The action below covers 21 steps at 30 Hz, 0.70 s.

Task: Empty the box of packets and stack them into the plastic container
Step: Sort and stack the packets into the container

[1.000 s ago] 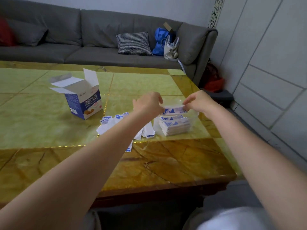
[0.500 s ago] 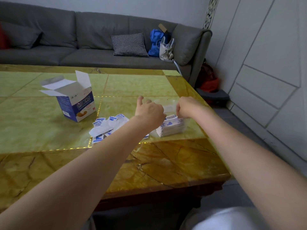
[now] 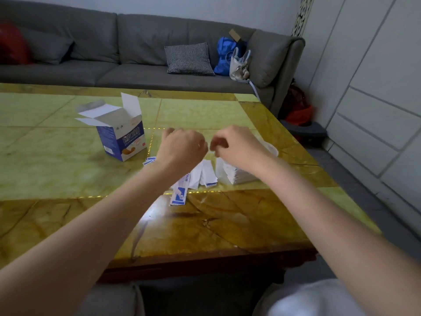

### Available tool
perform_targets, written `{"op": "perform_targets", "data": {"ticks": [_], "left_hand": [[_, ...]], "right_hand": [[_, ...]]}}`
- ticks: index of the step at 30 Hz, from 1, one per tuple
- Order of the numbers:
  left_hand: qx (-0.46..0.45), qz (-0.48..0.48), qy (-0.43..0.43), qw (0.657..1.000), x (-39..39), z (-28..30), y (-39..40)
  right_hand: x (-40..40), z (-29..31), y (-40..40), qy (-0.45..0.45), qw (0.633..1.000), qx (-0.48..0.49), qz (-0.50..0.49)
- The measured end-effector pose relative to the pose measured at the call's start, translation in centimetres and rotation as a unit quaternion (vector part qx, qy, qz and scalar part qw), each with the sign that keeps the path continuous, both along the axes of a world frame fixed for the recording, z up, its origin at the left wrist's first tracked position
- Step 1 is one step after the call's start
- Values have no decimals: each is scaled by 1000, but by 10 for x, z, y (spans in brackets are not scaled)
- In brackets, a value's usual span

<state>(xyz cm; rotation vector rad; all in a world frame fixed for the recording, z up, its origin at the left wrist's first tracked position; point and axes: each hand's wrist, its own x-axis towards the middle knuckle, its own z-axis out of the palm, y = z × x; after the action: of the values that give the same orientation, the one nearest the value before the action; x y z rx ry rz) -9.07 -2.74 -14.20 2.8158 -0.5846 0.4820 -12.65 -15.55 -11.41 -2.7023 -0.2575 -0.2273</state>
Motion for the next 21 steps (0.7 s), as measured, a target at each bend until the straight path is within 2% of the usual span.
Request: {"op": "perform_targets", "data": {"ticks": [3, 5, 9, 11, 16, 18, 21], "left_hand": [[77, 32, 149, 985, -4, -23, 34], [85, 58, 214, 971, -6, -40, 50], [65, 67, 214, 972, 0, -60, 66], [59, 52, 195, 978, 4, -62, 69], [-88, -23, 237, 967, 3, -54, 77], [-107, -34, 236, 965, 3, -52, 80], [-102, -8, 231, 968, 4, -51, 83]], "right_hand": [[-6, -34, 24, 82, 995, -24, 53], [-4, -61, 34, 125, 989, -54, 58], [0, -90, 45, 125, 985, -100, 57], [2, -92, 45, 100, 989, -89, 64], [6, -92, 47, 54, 997, -19, 55], [9, -94, 50, 28, 998, 33, 36], [12, -90, 52, 40, 989, 143, -2]]}}
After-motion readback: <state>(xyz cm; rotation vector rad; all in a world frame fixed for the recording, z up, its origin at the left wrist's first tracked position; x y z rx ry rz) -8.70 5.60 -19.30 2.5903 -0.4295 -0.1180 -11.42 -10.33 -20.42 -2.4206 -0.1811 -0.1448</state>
